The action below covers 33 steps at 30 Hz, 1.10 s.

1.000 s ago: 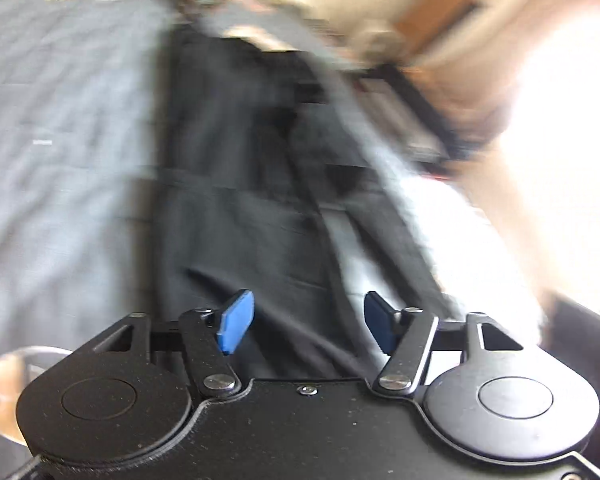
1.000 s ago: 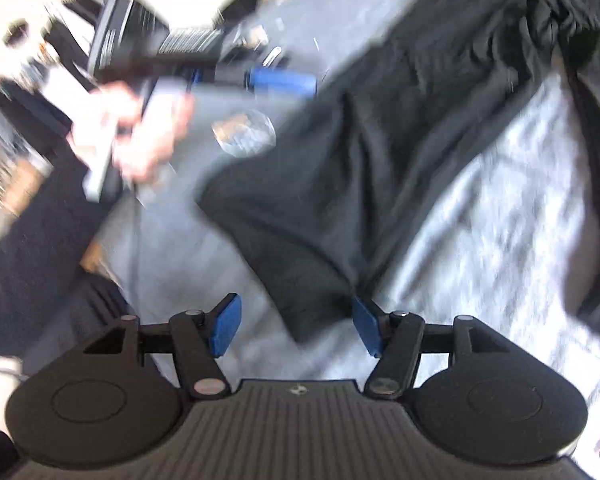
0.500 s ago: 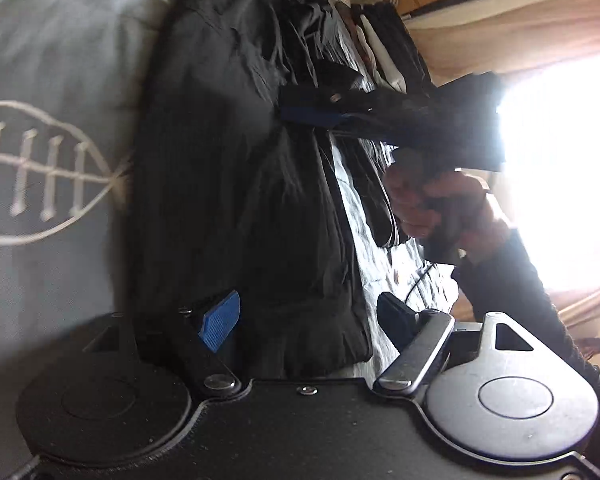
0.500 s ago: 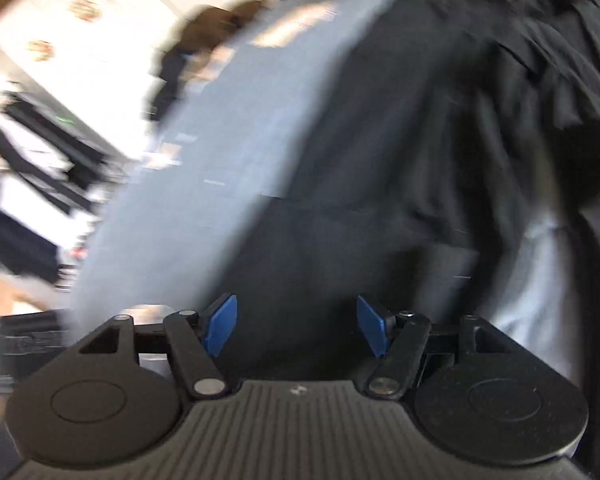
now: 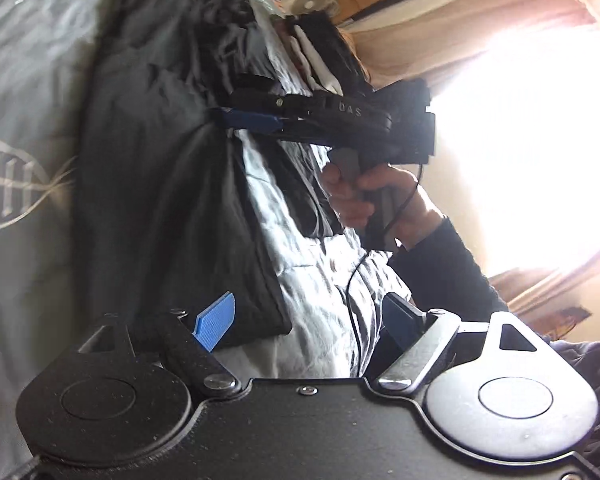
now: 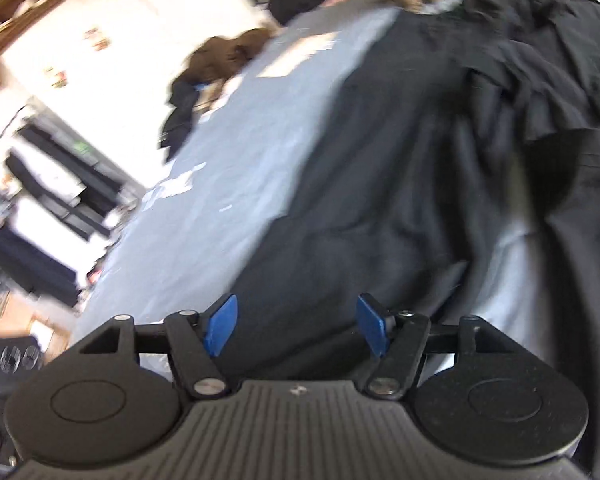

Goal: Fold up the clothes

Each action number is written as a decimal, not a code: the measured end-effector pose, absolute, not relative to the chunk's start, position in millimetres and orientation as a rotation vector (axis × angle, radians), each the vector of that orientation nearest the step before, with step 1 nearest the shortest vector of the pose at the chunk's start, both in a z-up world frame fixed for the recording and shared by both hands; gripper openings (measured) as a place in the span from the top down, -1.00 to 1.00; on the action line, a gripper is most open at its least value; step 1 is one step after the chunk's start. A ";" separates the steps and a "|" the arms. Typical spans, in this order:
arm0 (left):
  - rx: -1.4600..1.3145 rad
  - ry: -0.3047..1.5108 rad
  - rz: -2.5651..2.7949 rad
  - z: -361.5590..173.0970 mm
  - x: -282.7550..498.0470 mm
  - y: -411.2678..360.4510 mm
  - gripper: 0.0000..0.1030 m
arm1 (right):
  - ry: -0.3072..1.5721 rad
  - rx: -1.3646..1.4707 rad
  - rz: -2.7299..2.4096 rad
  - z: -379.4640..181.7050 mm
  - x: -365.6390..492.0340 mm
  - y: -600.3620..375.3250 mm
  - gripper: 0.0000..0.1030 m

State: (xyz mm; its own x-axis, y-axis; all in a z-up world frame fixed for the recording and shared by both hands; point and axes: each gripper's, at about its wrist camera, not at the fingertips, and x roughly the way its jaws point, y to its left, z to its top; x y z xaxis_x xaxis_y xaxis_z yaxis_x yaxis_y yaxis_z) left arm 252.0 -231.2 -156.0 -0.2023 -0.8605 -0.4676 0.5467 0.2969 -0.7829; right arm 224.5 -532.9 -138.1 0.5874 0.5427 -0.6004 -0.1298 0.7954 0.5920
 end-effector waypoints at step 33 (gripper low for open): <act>0.237 0.707 -1.045 -175.3 141.9 -450.4 -0.22 | 0.865 0.209 0.117 -144.6 57.3 -686.3 -0.58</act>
